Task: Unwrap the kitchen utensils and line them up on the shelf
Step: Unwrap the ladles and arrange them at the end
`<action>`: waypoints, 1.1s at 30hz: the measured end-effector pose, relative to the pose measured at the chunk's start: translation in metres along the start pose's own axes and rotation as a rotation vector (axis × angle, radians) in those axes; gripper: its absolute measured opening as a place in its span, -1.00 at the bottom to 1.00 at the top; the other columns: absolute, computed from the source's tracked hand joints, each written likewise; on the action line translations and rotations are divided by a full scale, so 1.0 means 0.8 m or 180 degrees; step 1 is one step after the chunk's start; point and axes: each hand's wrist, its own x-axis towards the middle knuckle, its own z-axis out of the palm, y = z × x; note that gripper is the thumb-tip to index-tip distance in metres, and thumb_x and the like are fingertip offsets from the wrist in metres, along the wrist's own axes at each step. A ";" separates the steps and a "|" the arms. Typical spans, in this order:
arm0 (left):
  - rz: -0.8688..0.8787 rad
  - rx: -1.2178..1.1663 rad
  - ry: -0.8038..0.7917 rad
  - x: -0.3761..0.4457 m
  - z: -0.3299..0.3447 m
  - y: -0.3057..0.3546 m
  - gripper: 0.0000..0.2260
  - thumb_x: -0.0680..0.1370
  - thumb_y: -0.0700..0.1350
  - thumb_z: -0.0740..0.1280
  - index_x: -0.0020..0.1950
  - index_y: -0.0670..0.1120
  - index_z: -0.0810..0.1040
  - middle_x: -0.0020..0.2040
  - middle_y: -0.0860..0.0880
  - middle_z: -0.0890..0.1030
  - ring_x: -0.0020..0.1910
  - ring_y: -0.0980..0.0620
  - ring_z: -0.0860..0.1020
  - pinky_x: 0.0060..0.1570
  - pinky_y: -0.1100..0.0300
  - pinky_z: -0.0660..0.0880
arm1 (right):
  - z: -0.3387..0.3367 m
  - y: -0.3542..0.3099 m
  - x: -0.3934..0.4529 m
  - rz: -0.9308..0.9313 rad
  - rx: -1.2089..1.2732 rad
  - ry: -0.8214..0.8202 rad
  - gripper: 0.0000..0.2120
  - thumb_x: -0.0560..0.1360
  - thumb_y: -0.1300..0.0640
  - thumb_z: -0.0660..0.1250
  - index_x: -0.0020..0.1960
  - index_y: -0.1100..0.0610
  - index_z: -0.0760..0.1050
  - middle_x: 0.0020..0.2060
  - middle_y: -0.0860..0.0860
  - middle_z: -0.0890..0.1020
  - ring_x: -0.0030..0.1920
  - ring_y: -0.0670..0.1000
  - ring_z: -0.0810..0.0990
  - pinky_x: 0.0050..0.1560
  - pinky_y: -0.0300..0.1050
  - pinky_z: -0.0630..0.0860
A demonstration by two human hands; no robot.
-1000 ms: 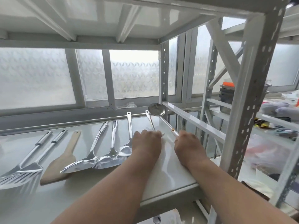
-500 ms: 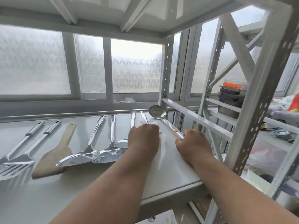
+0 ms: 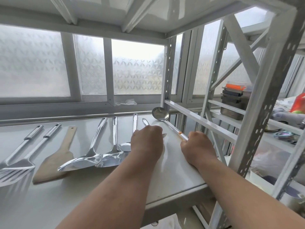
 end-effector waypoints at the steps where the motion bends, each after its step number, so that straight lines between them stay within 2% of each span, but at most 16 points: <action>1: 0.0000 0.0000 -0.0013 -0.001 -0.001 0.000 -0.85 0.64 -0.16 0.26 0.03 -0.02 0.63 0.05 -0.11 0.66 0.04 -0.24 0.63 -0.05 0.08 0.32 | 0.000 0.000 0.000 -0.0003 -0.0012 0.0015 -0.72 0.51 0.04 0.25 0.02 0.23 0.59 -0.02 0.17 0.60 0.03 0.23 0.59 -0.01 0.01 0.55; 11: -0.0030 -0.0113 -0.0100 0.000 0.000 0.000 -0.88 0.62 -0.14 0.27 0.00 -0.02 0.61 0.04 -0.12 0.67 0.04 -0.27 0.63 -0.08 0.07 0.36 | 0.003 0.002 0.001 -0.0019 -0.0059 0.0102 -0.72 0.52 0.03 0.26 0.00 0.23 0.59 -0.03 0.17 0.61 0.02 0.23 0.60 -0.01 -0.01 0.53; 18: -0.0046 -0.0104 -0.0051 0.000 0.000 0.000 -0.80 0.55 -0.24 0.26 0.01 -0.01 0.62 0.03 -0.10 0.66 0.01 -0.25 0.62 -0.08 0.08 0.35 | 0.001 0.000 0.001 0.0060 -0.0058 -0.0016 -0.71 0.48 0.03 0.25 -0.02 0.23 0.59 -0.05 0.16 0.59 0.00 0.24 0.59 -0.02 0.01 0.54; 23: -0.0049 -0.0077 -0.0035 0.002 0.002 0.000 -0.84 0.61 -0.17 0.26 0.06 -0.04 0.63 0.06 -0.12 0.66 0.04 -0.26 0.61 -0.05 0.07 0.34 | 0.001 0.001 0.003 0.0144 -0.0093 -0.0101 -0.70 0.45 0.00 0.25 -0.05 0.22 0.58 -0.19 0.09 0.45 -0.14 0.18 0.46 -0.06 -0.01 0.52; 26: -0.0034 -0.0035 -0.0002 0.002 0.003 0.000 -0.85 0.63 -0.15 0.26 0.05 -0.04 0.63 0.07 -0.12 0.66 0.05 -0.27 0.62 -0.05 0.07 0.34 | 0.001 0.001 0.004 0.0172 -0.0096 -0.0123 -0.70 0.44 0.00 0.26 -0.06 0.22 0.57 -0.17 0.13 0.50 -0.15 0.17 0.44 -0.06 -0.01 0.51; 29: -0.0014 0.0020 -0.0023 0.002 0.004 0.000 -0.86 0.64 -0.13 0.26 0.05 -0.05 0.63 0.08 -0.13 0.66 0.06 -0.27 0.61 -0.05 0.07 0.34 | 0.001 0.000 0.002 0.0169 -0.0047 -0.0091 -0.68 0.46 -0.01 0.26 -0.02 0.23 0.56 -0.05 0.17 0.58 -0.11 0.18 0.45 -0.05 0.00 0.50; 33: 0.0057 0.0246 0.0106 0.002 0.002 0.005 -0.83 0.66 -0.15 0.25 0.12 -0.03 0.63 0.11 -0.11 0.68 0.10 -0.26 0.63 -0.02 0.07 0.32 | -0.002 -0.001 -0.003 0.0152 0.0091 -0.0005 -0.61 0.49 -0.09 0.26 0.12 0.20 0.51 0.09 0.15 0.54 0.15 0.20 0.49 0.10 0.04 0.49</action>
